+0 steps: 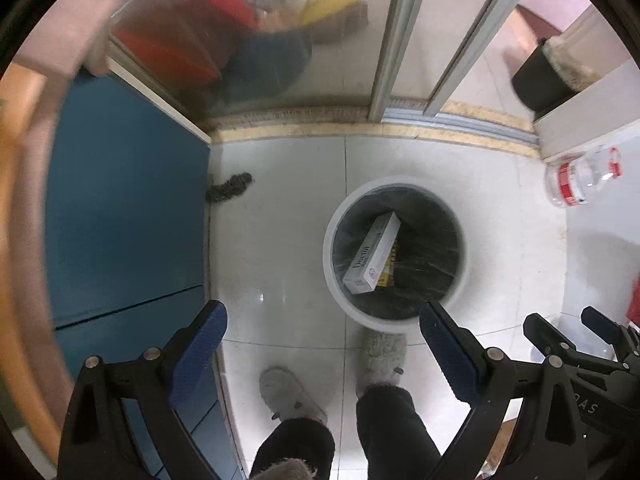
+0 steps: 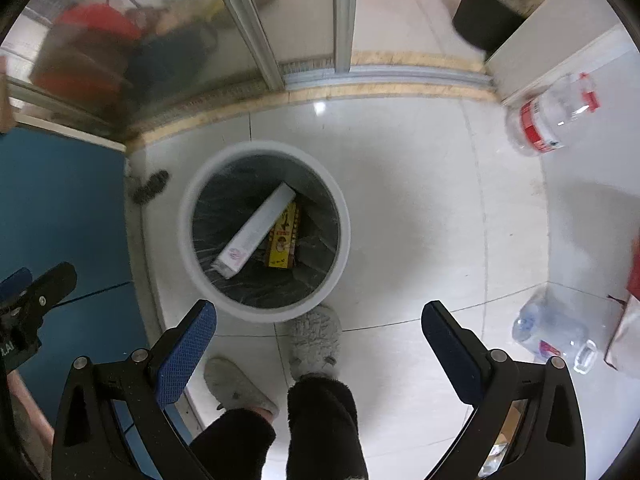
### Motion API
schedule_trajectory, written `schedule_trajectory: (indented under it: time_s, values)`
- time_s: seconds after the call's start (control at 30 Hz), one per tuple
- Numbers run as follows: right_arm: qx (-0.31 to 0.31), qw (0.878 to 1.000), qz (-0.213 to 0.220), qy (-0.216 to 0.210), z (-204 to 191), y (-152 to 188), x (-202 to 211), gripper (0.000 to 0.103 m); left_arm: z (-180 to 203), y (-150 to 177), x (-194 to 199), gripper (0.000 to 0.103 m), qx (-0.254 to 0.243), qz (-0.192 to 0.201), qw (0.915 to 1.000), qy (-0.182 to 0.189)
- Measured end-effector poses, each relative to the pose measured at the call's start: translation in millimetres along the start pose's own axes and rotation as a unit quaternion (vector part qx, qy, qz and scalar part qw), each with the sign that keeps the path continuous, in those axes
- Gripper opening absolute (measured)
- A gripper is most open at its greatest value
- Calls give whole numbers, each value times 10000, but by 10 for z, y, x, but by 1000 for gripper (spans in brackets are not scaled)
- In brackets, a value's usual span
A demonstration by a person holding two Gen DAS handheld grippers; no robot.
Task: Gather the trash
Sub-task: 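Move both open tools back toward the table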
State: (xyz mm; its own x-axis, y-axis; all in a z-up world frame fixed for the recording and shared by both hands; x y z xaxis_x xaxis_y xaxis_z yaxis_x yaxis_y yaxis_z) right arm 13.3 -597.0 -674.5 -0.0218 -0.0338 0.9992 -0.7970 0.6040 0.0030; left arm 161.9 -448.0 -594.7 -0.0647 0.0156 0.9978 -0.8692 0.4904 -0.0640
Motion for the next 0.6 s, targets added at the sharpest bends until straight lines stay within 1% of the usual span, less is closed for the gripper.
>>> schedule_trajectory:
  time_s: [0.13,0.27,0.4,0.5,0.6]
  values:
    - [-11,9994,329,108,-115,213,783,103,-75,178,668,98,-92,209,9997,73]
    - [7,9975,677,200,-167,510,1696,103,-190,400,1436,98,-156,424,9987,245]
    - [-74,9952,943,238,-219,836,2522,103,-283,608,2022,98,-226,588,9971,420]
    - [-128,9936,1097,246,-268,1098,3068,103,-371,761,2452,98,-266,692,9953,615]
    - [-139,9914,1271,285,-331,1351,3535,103,-425,846,2775,98,-321,791,9931,801]
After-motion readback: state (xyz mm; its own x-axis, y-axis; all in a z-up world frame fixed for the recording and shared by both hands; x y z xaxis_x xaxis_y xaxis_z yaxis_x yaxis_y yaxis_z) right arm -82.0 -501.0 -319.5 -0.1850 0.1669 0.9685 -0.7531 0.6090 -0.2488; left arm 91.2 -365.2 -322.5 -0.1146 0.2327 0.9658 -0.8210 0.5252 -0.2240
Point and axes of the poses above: each gripper's, at about its wrist camera, not at the fingertips, and x roughly against the way its jaws point, z to its right, y to its underside, the point moved 1 cm from there along -x, roughly the way its jaws point, and after that the axes turned 11 degrees about x, right-handed, at the moved point
